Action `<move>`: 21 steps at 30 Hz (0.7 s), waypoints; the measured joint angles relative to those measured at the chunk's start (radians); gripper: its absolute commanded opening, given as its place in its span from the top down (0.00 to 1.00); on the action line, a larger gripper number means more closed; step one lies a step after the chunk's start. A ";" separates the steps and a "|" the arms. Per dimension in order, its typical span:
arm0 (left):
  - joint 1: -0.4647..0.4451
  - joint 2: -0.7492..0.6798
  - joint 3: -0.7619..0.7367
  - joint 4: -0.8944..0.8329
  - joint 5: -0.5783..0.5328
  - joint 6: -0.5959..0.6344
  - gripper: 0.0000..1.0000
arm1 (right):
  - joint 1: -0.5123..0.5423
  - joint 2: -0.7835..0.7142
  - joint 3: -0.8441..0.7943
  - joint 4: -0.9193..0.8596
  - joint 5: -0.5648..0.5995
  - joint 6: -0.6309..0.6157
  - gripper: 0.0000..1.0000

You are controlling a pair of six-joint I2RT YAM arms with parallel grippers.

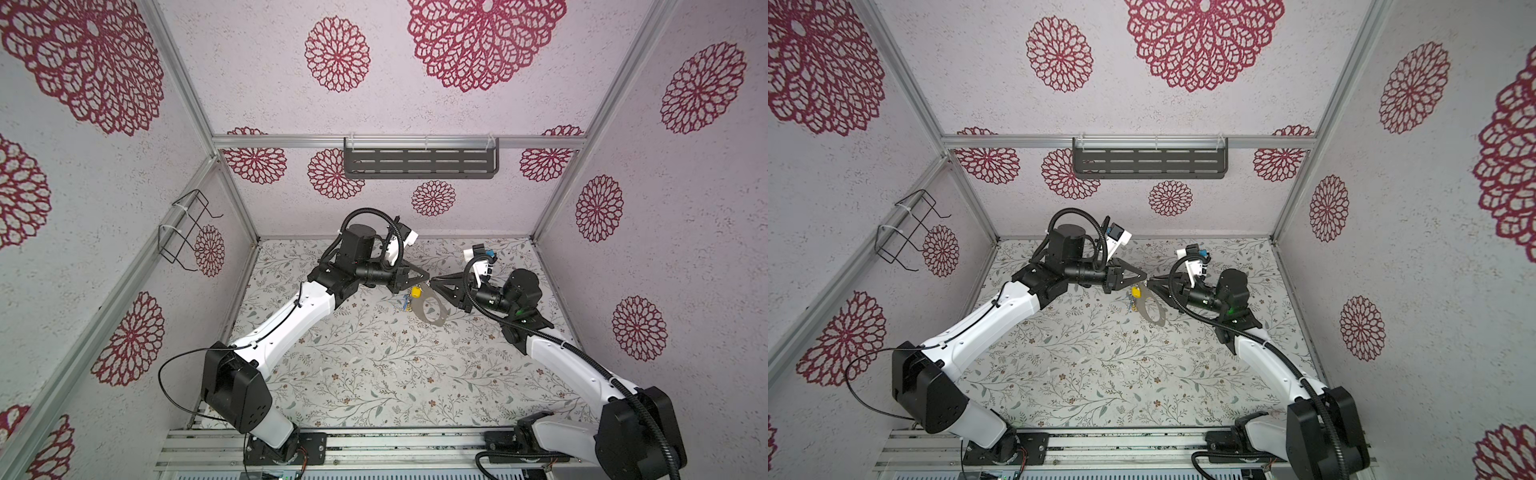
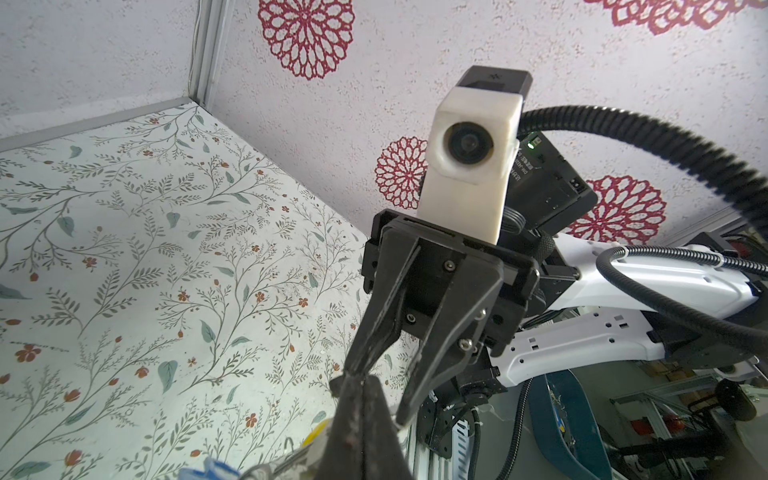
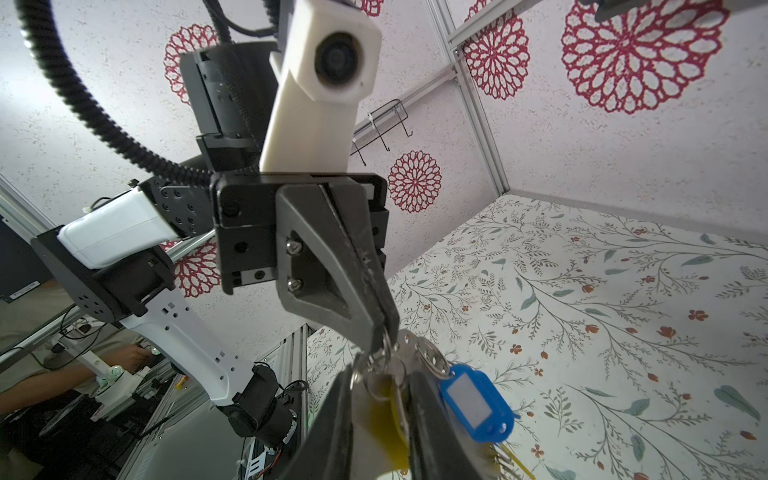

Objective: Remove the keys from the keyring

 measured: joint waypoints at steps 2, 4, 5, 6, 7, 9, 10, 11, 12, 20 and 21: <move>0.000 0.002 0.000 0.000 0.000 0.000 1.00 | 0.000 0.013 0.000 0.039 -0.001 0.021 0.74; -0.001 0.003 0.000 0.000 0.000 0.000 1.00 | 0.001 0.032 0.000 0.068 -0.001 0.037 0.75; -0.001 0.003 0.002 -0.001 0.000 0.000 1.00 | 0.003 0.044 0.000 0.080 -0.002 0.046 0.76; -0.001 0.005 0.004 -0.002 0.000 0.000 1.00 | 0.003 0.054 0.000 0.089 -0.002 0.051 0.76; -0.001 0.007 0.006 -0.003 -0.002 0.000 1.00 | 0.005 0.063 0.000 0.096 -0.004 0.056 0.76; 0.000 0.010 0.008 -0.005 -0.004 0.000 1.00 | 0.007 0.076 0.000 0.105 -0.011 0.065 0.76; 0.000 0.011 0.008 -0.007 -0.004 0.000 1.00 | 0.007 0.079 0.000 0.108 -0.016 0.071 0.76; -0.001 0.013 0.008 -0.008 -0.005 0.000 1.00 | 0.007 0.080 0.000 0.110 -0.019 0.072 0.77; -0.001 0.014 0.008 -0.008 -0.003 0.000 1.00 | 0.007 0.080 0.000 0.112 -0.021 0.072 0.78; -0.001 0.026 0.036 -0.027 -0.003 0.000 1.00 | 0.010 0.080 0.001 0.139 -0.027 0.084 0.89; -0.001 0.026 0.038 -0.026 -0.004 0.000 1.00 | 0.010 0.082 0.001 0.141 -0.027 0.089 0.90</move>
